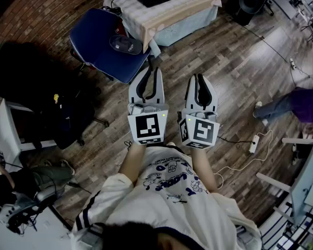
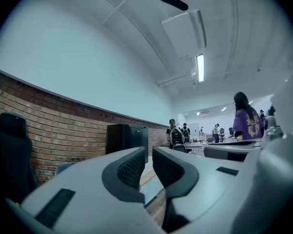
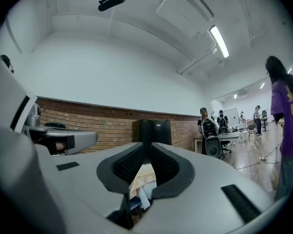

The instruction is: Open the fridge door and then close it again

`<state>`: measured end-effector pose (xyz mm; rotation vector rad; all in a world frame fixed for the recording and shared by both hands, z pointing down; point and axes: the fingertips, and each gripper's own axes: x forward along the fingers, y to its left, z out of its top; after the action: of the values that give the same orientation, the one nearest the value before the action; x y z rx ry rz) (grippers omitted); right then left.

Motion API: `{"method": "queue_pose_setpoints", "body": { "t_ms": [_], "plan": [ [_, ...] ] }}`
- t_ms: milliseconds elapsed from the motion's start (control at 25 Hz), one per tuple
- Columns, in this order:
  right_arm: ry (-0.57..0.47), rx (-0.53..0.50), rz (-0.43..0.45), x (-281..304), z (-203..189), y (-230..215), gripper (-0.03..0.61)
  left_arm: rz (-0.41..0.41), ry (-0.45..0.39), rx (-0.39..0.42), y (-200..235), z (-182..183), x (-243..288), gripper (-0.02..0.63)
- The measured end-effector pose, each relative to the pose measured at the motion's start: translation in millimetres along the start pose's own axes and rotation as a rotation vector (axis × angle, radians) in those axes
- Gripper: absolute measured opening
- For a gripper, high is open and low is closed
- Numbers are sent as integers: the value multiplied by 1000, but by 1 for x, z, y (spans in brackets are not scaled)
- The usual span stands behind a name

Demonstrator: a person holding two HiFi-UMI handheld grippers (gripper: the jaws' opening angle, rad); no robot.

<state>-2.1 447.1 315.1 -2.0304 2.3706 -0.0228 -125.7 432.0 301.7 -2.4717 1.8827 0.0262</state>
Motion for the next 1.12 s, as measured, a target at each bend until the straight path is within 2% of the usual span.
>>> {"method": "queue_pose_setpoints", "body": {
  "t_ms": [400, 800, 1120],
  "plan": [
    [12, 6, -11, 27, -8, -4, 67, -6, 12, 0, 10, -6, 27, 60],
    [4, 32, -25, 79, -14, -9, 66, -21, 18, -7, 31, -16, 76, 60],
    [26, 43, -18, 116, -25, 4, 67, -18, 37, -12, 57, -27, 109, 60]
  ]
}}
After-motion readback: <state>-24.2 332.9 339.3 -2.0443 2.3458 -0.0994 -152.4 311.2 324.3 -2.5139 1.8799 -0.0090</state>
